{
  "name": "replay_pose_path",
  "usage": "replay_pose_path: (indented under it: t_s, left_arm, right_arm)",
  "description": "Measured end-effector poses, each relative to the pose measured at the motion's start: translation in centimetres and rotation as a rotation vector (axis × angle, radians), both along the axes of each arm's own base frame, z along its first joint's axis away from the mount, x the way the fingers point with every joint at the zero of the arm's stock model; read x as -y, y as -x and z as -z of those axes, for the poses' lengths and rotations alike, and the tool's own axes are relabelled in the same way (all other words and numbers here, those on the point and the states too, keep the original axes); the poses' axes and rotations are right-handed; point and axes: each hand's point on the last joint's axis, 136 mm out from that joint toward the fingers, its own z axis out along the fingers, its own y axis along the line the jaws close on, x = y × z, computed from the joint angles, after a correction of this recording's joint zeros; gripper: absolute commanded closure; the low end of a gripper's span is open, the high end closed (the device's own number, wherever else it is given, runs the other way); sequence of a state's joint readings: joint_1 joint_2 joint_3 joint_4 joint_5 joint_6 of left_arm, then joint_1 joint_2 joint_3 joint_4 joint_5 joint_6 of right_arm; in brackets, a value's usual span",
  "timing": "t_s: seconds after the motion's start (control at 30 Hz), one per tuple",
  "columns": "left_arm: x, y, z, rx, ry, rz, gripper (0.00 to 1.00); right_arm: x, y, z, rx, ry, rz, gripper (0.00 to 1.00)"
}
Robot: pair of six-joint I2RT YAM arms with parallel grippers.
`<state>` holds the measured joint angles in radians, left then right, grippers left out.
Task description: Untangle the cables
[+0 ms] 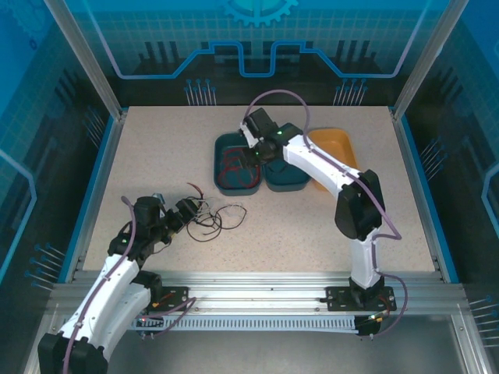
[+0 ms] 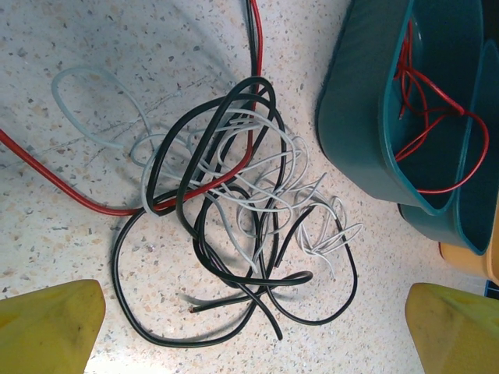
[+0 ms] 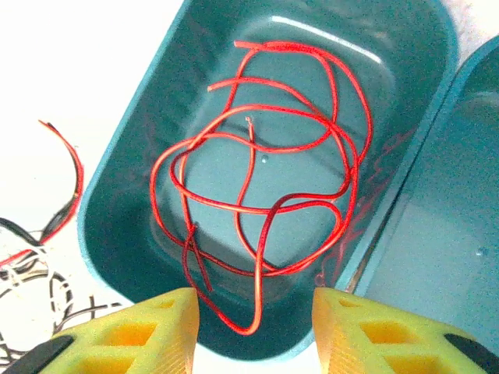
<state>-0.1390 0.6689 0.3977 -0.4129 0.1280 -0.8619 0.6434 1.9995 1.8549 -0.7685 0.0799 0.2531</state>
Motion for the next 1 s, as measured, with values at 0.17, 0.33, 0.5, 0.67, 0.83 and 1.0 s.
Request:
replay_pose_path:
  t_s: [0.17, 0.33, 0.5, 0.67, 0.83, 1.0]
  left_arm:
    - [-0.1, -0.3, 0.3, -0.03, -0.015, 0.001, 0.01]
    - [-0.2, -1.9, -0.6, -0.039, -0.067, 0.022, 0.03]
    - [-0.8, -4.7, -1.0, -0.081, -0.138, 0.042, 0.14]
    - [-1.8, -9.0, -0.4, -0.157, -0.211, 0.063, 0.32]
    - [-2.5, -13.0, 0.5, -0.213, -0.274, 0.079, 0.43]
    - [-2.5, -15.9, 2.2, -0.262, -0.294, 0.099, 0.48]
  right_arm:
    - [0.3, 0.8, -2.5, 0.061, -0.018, 0.001, 0.4]
    - [0.7, 2.1, -3.9, 0.097, -0.046, 0.013, 0.06]
    - [2.2, 3.4, -5.5, 0.15, -0.08, 0.05, 0.0]
    - [3.9, 4.0, -7.3, 0.22, -0.097, 0.096, 0.0]
    - [4.5, 4.3, -8.0, 0.236, -0.115, 0.111, 0.0]
    - [5.0, 4.1, -7.2, 0.22, -0.114, 0.124, 0.0]
